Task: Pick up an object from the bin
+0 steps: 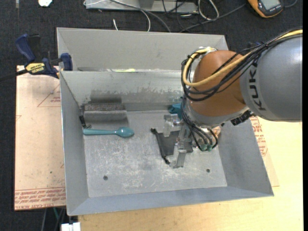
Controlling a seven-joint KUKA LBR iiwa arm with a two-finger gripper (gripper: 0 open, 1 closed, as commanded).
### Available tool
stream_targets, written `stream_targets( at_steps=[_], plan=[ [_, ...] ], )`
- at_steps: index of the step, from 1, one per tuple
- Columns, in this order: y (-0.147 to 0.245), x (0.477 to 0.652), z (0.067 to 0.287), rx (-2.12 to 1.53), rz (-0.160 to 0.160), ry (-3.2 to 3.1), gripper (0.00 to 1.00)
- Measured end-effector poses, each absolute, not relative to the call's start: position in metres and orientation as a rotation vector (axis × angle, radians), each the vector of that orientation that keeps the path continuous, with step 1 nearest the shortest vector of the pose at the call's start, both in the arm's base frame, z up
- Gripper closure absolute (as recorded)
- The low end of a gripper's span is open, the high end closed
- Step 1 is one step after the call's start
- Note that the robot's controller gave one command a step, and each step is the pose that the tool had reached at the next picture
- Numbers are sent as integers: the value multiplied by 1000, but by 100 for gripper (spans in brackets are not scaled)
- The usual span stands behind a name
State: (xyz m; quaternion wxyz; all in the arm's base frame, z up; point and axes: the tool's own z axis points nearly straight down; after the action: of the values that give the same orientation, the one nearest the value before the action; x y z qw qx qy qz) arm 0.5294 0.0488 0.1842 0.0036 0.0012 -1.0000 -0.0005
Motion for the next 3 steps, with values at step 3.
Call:
stream_targets(
  at_steps=[3],
  plan=[
    [0,562,93,-92,-6,-3148,0]
  ],
)
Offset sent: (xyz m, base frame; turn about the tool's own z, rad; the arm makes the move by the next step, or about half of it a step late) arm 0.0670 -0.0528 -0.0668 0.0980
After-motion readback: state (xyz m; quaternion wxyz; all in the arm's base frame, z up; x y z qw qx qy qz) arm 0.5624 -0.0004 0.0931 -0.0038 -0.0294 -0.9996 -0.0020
